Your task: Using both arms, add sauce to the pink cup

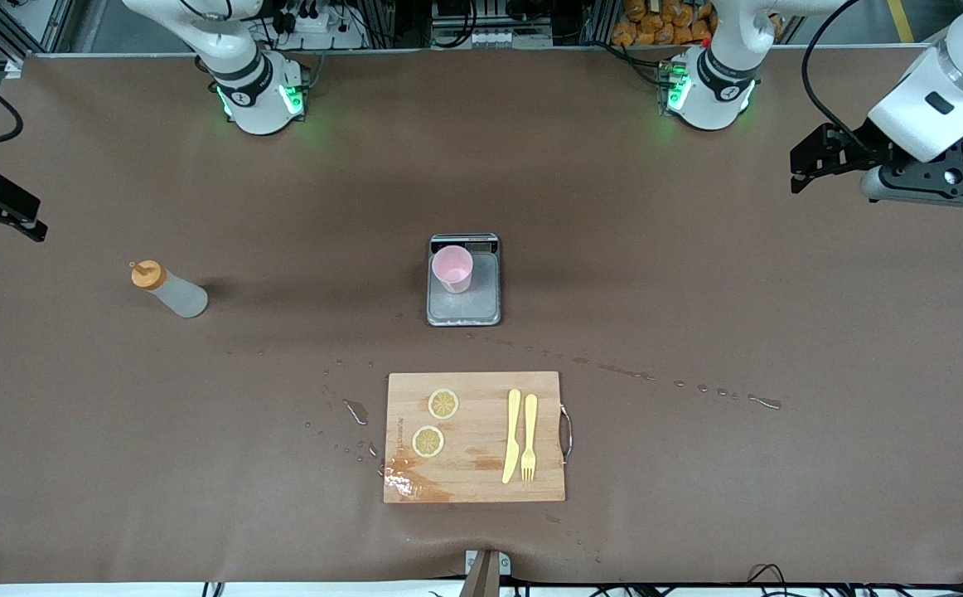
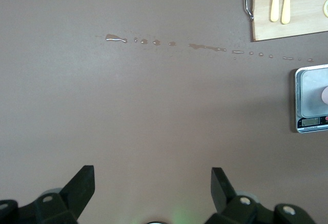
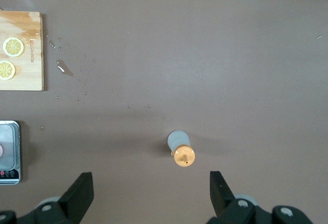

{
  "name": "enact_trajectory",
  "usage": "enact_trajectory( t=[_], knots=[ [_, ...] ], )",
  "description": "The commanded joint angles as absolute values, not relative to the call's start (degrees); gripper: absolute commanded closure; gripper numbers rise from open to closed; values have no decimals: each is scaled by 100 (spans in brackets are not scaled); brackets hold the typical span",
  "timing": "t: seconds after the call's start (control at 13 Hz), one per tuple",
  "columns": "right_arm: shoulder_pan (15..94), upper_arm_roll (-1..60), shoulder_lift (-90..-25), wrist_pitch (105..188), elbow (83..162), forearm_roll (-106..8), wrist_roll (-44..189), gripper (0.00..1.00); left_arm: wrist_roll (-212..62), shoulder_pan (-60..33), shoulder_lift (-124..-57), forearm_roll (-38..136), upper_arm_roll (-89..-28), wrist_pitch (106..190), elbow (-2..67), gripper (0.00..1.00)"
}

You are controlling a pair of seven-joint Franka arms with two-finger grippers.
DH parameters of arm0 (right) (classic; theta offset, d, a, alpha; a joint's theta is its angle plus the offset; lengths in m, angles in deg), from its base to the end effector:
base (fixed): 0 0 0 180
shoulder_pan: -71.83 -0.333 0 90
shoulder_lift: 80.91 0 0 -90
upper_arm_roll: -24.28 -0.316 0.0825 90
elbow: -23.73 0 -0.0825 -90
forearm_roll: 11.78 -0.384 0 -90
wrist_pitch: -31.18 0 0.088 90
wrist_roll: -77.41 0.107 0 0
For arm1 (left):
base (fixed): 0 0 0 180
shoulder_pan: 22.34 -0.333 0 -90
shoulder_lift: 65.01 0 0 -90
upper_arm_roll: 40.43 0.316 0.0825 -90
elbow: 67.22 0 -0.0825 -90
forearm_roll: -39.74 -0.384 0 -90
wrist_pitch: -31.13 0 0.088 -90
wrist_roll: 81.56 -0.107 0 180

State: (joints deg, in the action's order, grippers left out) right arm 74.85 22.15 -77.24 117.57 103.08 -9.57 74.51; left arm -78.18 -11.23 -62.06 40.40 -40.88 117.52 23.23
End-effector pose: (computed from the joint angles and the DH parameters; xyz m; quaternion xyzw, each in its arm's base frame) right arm 0.5676 -0.0140 0.6701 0.9993 0.0157 0.0288 0.0190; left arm 0.5210 -0.1080 0.6433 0.9974 -0.0716 -0.0103 0.0042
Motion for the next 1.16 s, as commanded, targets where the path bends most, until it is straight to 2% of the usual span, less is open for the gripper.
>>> enact_trajectory(
  t=[0.0, 1.08],
  knots=[
    [7543, 2147, -8082, 11801, 10661, -984, 7468, 0, -7875, -1153, -6176, 4027, -4095, 11718, 2304, 0],
    [7499, 2156, -8056, 12012, 10722, -897, 7468, 0, -7875, -1135, -6176, 4009, -4104, 11718, 2304, 0]
  ],
)
